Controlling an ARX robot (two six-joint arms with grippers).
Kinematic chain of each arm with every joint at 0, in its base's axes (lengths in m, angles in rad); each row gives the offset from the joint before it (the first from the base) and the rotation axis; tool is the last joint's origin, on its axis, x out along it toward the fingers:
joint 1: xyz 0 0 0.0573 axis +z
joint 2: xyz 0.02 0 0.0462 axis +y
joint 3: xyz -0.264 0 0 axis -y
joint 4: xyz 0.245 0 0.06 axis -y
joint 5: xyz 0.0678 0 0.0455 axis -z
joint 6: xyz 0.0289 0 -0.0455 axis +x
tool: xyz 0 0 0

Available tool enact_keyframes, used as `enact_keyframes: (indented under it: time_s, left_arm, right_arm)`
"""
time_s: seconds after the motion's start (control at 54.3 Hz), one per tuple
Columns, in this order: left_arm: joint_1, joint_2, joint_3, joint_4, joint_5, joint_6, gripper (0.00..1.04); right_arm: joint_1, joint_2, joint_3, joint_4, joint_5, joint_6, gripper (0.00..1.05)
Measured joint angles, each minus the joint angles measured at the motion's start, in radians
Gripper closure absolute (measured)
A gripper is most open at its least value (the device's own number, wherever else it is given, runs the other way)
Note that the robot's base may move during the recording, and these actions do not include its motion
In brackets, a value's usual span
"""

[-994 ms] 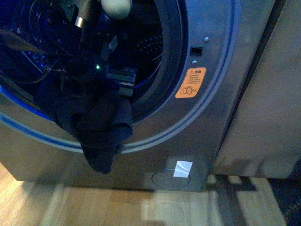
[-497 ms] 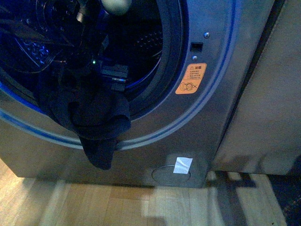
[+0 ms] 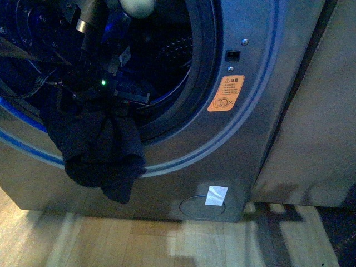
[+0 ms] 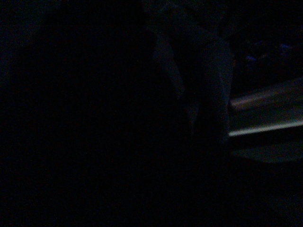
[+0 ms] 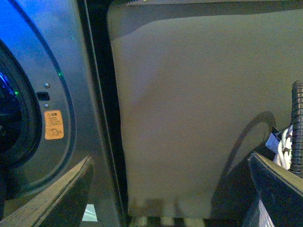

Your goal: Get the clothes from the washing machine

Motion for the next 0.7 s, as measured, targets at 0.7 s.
enact_keyframes:
  time_s: [0.7]
  left_arm:
    - [-0.008,-0.52,-0.549,0.314,0.231,0.048,0.93]
  right_arm:
    - [0.0,0.0,0.0,0.0,0.0,0.0,0.07]
